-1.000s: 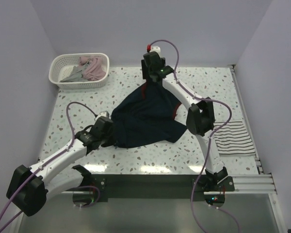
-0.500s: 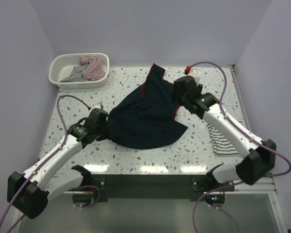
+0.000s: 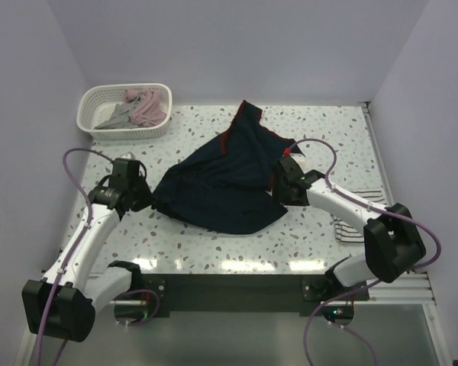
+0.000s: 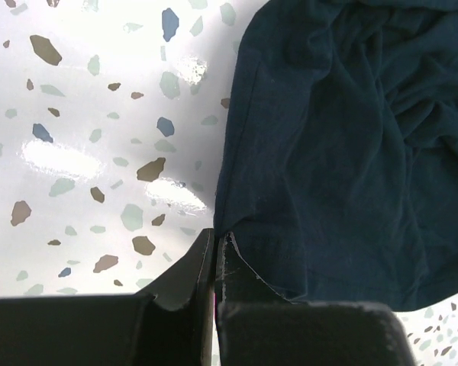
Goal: Fold and stack the tank tops
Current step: Flatten the tank top out
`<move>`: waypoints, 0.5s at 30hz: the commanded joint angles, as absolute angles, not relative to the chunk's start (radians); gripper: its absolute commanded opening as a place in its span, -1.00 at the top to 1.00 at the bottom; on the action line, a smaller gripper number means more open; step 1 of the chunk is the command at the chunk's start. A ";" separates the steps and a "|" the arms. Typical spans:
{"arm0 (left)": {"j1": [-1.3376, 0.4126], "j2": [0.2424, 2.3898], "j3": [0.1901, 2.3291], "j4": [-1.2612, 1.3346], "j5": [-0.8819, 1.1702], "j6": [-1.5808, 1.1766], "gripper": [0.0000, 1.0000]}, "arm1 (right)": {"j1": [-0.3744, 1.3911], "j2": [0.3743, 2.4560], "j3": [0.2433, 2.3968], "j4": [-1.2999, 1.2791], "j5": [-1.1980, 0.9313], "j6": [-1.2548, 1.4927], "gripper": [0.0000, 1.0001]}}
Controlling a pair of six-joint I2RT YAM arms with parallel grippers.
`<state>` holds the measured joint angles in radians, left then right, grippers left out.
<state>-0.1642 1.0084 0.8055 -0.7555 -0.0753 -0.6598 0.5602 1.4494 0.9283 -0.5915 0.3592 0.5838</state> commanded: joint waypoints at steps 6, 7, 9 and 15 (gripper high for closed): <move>-0.115 1.048 0.847 -0.713 -0.006 -0.617 1.00 | 0.563 1.577 0.899 -0.486 0.272 0.601 -0.13; -0.112 1.048 0.848 -0.709 -0.006 -0.615 1.00 | 0.563 1.583 0.891 -0.485 0.268 0.604 -0.12; -0.106 1.052 0.851 -0.704 -0.005 -0.615 1.00 | 0.568 1.601 0.884 -0.480 0.271 0.614 -0.09; -0.106 1.061 0.847 -0.686 0.021 -0.617 1.00 | 0.577 1.638 0.864 -0.485 0.304 0.661 0.23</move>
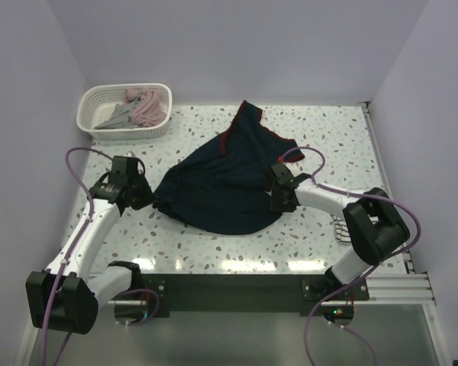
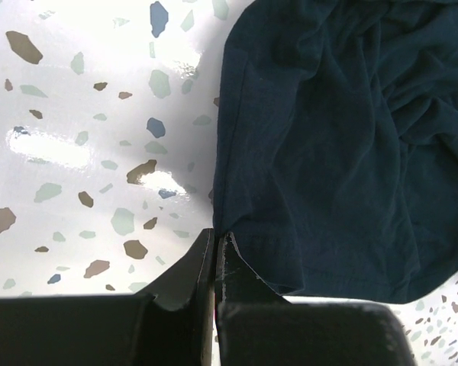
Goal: Fold and stack the tank tops
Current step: Flatten the tank top out
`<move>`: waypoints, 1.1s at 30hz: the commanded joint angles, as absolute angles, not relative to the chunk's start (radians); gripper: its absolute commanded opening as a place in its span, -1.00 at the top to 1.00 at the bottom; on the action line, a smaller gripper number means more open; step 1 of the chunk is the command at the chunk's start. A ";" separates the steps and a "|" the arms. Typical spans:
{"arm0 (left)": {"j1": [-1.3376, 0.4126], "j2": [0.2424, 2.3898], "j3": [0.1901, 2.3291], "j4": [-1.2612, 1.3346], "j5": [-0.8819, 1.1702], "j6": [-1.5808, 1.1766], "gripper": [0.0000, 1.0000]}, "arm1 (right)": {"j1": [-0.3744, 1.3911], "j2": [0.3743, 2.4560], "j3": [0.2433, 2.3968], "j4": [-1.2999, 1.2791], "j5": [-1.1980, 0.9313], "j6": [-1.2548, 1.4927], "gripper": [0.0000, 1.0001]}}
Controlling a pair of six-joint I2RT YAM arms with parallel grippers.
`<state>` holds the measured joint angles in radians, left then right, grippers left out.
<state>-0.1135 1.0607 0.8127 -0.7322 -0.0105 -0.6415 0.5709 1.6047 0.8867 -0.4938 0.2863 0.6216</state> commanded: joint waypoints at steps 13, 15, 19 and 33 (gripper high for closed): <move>-0.106 0.939 1.049 -0.658 0.127 -0.600 1.00 | 0.574 1.175 1.248 -0.836 0.354 0.718 1.00; -0.104 0.885 1.138 -0.670 0.129 -0.624 1.00 | 0.575 1.097 1.369 -0.917 0.360 0.716 1.00; -0.106 0.847 1.339 -0.692 0.169 -0.678 1.00 | 0.574 1.068 1.774 -1.037 0.354 0.697 1.00; -0.104 1.003 1.884 -0.609 0.232 -0.830 1.00 | 0.575 1.131 2.336 -1.072 0.366 0.631 1.00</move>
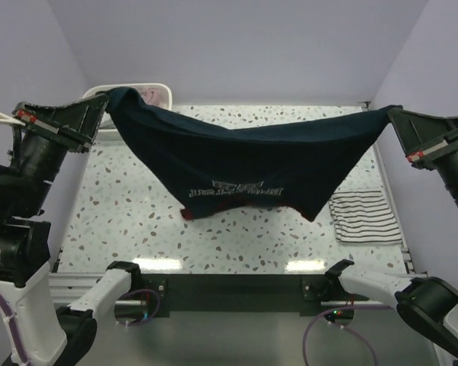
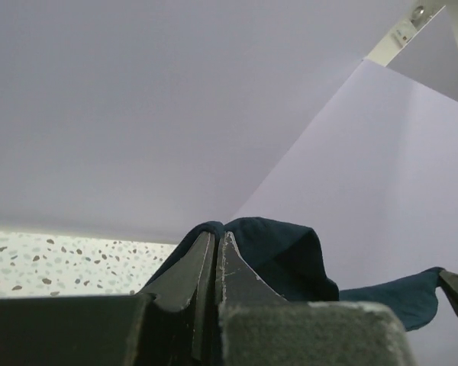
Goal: Fold and stack the tank tops
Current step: Flatten the tank top out
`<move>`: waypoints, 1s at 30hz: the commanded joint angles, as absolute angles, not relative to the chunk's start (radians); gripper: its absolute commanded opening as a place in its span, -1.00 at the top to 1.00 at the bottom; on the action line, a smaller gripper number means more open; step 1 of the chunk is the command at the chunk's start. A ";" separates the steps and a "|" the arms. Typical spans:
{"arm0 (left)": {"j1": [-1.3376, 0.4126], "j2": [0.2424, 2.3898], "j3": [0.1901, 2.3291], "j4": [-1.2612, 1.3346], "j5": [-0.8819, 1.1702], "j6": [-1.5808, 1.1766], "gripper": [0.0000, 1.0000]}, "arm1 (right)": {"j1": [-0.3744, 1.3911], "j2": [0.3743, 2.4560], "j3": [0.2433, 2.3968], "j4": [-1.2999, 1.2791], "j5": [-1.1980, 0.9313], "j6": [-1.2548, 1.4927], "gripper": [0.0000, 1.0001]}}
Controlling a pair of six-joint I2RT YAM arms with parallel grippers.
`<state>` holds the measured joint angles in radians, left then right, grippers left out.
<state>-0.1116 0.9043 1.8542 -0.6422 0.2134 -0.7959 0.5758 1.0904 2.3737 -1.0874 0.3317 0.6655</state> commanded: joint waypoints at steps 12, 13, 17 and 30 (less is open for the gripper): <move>-0.104 1.358 1.725 -0.177 0.207 -0.897 1.00 | 0.529 1.543 2.399 -0.793 0.464 0.434 1.00; -0.103 1.406 1.752 -0.126 0.225 -0.897 1.00 | 0.508 1.646 2.469 -0.778 0.439 0.428 1.00; -0.098 1.690 2.035 -0.025 0.301 -0.907 1.00 | 0.329 1.889 2.698 -0.678 0.214 0.523 1.00; 0.043 1.832 2.301 0.417 0.466 -1.005 1.00 | 0.180 1.665 2.485 -0.239 0.109 0.514 1.00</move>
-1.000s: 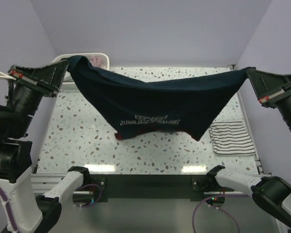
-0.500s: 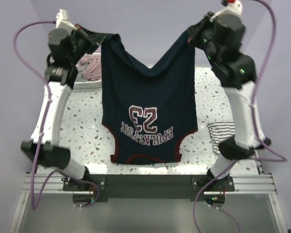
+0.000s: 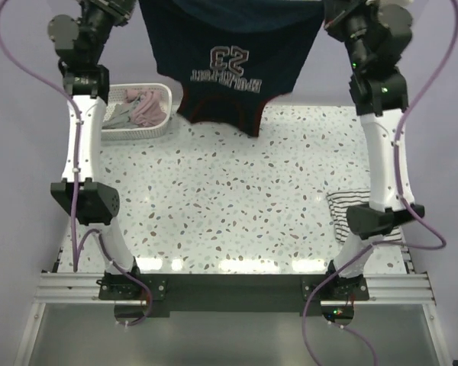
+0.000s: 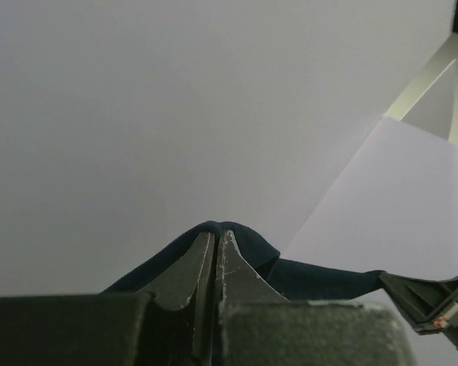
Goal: Fold and stack the tank tops
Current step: Flatten the tank top out
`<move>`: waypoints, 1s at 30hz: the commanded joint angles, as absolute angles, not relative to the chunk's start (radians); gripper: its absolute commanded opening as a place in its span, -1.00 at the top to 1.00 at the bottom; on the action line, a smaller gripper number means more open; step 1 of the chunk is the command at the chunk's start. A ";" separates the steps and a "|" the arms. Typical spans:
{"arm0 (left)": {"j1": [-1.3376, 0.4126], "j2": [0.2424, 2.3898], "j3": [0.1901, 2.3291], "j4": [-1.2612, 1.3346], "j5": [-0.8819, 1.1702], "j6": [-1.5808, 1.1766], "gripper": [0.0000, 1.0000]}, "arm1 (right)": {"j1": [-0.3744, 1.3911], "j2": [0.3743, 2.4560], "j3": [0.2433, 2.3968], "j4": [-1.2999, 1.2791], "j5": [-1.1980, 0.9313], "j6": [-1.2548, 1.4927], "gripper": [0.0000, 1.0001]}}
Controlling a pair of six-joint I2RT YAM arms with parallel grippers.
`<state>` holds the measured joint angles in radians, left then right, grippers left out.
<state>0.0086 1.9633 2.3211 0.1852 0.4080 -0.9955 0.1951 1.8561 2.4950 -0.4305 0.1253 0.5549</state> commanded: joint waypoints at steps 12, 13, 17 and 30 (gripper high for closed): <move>0.008 1.479 1.286 0.592 0.589 -1.019 1.00 | 0.175 1.260 1.461 -0.291 0.075 0.596 1.00; 0.008 1.450 1.203 0.581 0.594 -1.011 1.00 | 0.175 1.229 1.312 -0.305 0.068 0.610 1.00; -0.098 1.283 0.790 0.444 0.595 -0.905 1.00 | 0.176 0.992 0.966 -0.535 0.069 0.684 1.00; -0.176 1.072 0.449 -0.297 0.431 -0.816 1.00 | 0.175 0.647 0.534 -1.038 -0.031 0.822 1.00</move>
